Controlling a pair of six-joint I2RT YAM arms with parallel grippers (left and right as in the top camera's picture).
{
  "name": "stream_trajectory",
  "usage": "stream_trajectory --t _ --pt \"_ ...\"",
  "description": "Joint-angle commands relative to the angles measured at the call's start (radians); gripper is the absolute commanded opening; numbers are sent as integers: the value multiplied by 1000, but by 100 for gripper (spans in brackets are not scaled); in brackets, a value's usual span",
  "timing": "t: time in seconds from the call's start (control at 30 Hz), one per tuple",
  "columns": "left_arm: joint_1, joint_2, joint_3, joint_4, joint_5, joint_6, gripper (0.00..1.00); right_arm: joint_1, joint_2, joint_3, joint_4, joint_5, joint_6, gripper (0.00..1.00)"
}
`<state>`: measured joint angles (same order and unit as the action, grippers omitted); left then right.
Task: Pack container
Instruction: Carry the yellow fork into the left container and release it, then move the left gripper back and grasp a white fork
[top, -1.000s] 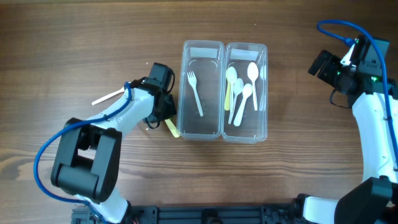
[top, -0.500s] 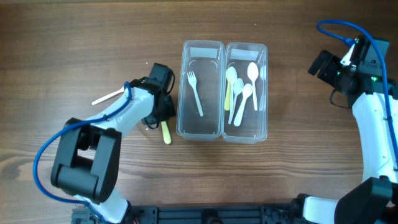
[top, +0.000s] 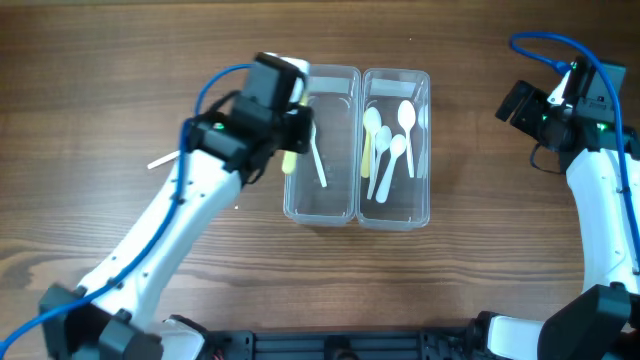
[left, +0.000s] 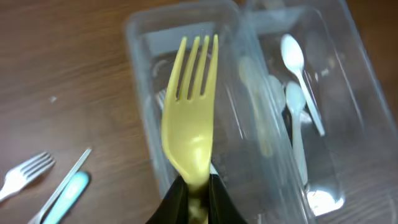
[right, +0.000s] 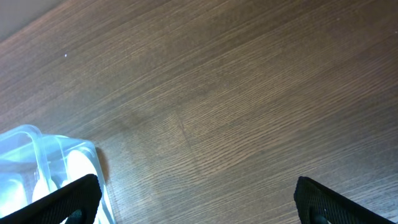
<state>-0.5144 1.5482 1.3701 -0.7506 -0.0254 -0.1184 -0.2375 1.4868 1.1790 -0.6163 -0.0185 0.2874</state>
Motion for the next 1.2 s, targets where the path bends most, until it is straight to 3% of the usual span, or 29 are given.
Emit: stream_trajectory --t 0.0,0.2,0.33,0.37,0.43,0.53,0.6,0.73,0.83,1.07,1.17 --pt "-48 119 -3 50 10 137 4 1 10 6 2 -8 3 100" --pt "-51 285 -3 110 69 129 6 1 10 6 0 -8 3 100" --pt "-51 241 38 73 69 130 50 1 10 6 -1 -8 3 100" --pt "-51 214 60 50 69 130 75 1 10 6 -2 -8 3 100" --pt "-50 160 93 7 64 137 83 1 10 6 -2 -8 3 100" --pt "-40 58 107 -64 -50 143 85 1 10 6 -2 -8 3 100" --pt "-8 19 107 -143 -111 236 75 1 10 6 -2 -8 4 100" --pt "103 41 94 -312 -102 469 75 1 10 6 1 -8 5 100" --pt "206 100 44 -343 -40 570 78 1 10 6 2 -8 4 100" --pt "360 273 -14 -346 33 695 56 1 10 6 2 -8 3 100" --pt "383 324 -14 -353 38 713 58 1 10 6 2 -8 3 100"
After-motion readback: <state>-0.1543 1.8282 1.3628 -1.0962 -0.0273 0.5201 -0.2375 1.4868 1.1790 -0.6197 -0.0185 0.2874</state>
